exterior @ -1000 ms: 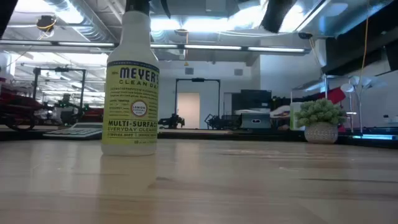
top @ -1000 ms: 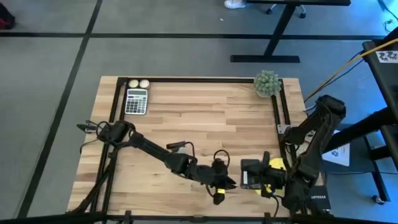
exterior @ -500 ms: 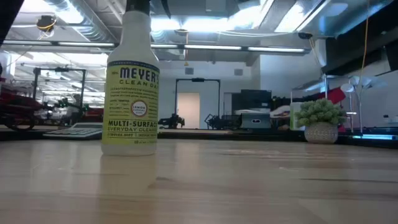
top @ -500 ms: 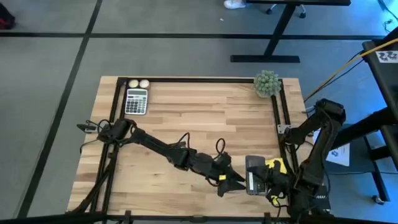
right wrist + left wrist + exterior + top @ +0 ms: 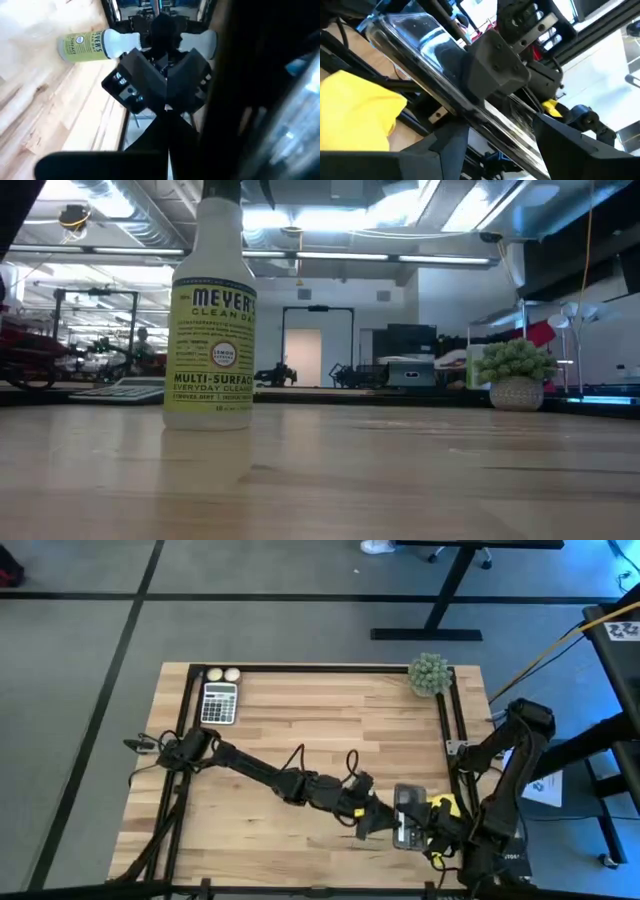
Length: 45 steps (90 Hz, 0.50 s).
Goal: Apply microfiber cloth
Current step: Spray the back screen of the black cellphone using the spray bottle
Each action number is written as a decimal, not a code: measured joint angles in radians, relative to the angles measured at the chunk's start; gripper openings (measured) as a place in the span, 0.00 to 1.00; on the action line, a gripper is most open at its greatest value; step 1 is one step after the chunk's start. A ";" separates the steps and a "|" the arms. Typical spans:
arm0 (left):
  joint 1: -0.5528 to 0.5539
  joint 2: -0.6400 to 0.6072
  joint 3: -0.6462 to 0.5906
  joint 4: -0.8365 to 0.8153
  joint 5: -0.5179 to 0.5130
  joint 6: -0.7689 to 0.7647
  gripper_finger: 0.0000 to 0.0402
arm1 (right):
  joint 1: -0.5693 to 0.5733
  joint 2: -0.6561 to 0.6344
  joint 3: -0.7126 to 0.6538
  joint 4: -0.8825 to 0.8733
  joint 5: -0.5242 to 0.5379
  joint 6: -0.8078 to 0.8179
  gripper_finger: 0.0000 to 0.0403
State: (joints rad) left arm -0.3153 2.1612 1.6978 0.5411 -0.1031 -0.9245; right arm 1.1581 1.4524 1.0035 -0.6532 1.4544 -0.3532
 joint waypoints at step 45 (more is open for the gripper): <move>-0.011 0.007 0.000 -0.041 -0.014 0.046 0.44 | -0.108 0.007 0.000 0.071 -0.069 -0.107 0.04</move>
State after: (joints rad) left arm -0.3264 2.1685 1.6978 0.4999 -0.1172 -0.8786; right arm 1.0496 1.4593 1.0035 -0.5820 1.3853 -0.4600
